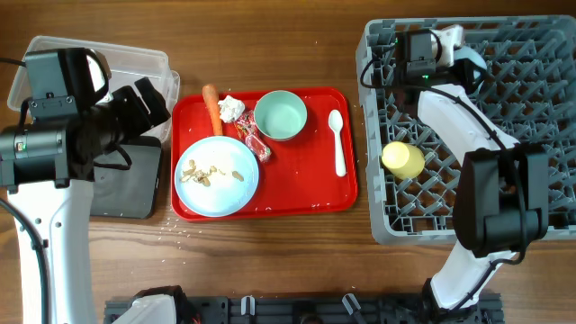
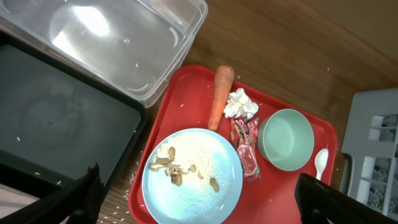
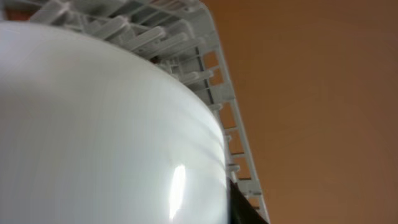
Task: Sort waste into correct bins and load items into the dishwasher rack
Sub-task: 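Place the teal bowl upside down in the dish rack, then grasp the larger teal bowl with the right gripper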
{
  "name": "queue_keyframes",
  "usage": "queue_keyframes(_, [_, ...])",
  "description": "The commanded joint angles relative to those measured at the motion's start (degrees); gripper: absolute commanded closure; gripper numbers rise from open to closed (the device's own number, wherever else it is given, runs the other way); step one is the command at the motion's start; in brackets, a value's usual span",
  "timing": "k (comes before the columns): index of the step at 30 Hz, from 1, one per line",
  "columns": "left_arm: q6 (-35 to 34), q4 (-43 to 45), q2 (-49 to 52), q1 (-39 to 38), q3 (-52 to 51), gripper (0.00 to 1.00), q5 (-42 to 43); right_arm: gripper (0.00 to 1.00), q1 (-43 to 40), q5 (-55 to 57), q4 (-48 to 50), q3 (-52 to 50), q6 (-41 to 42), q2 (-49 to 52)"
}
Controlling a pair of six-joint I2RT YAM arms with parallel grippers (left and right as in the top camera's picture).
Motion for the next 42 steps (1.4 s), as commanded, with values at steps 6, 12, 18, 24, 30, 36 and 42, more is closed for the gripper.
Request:
queue_keyframes(6, [-0.55, 0.2, 0.22, -0.15, 0.92, 0.0, -0.55, 0.3, 2.05, -42.99, -22.08, 9.75, 17.05, -4.7])
queue_keyframes(12, [-0.55, 0.2, 0.22, -0.15, 0.92, 0.0, -0.55, 0.28, 5.49, -62.49, -28.63, 16.98, 17.09, -11.93])
queue_keyframes(18, [-0.55, 0.2, 0.22, -0.13, 0.92, 0.0, -0.55, 0.28, 11.98, -67.04, -29.09, 16.98, 20.24, -11.82])
queue_keyframes(24, [-0.55, 0.2, 0.22, -0.13, 0.92, 0.0, -0.55, 0.34, 13.11, -69.22, -26.64, 16.94, 24.35, -10.8])
queue_keyframes(30, [-0.55, 0.2, 0.22, -0.13, 0.92, 0.0, -0.55, 0.38, 17.03, -74.03, -26.84, 16.57, 25.44, -5.66])
queue_keyframes(36, [-0.55, 0.2, 0.22, -0.13, 0.92, 0.0, -0.55, 0.42, 21.14, -73.2, -26.93, 16.15, 30.36, 4.63])
queue_keyframes(42, [-0.55, 0.17, 0.22, -0.13, 0.92, 0.0, -0.55, 0.54, 21.14, -76.89, -24.3, 16.15, 32.0, 10.71])
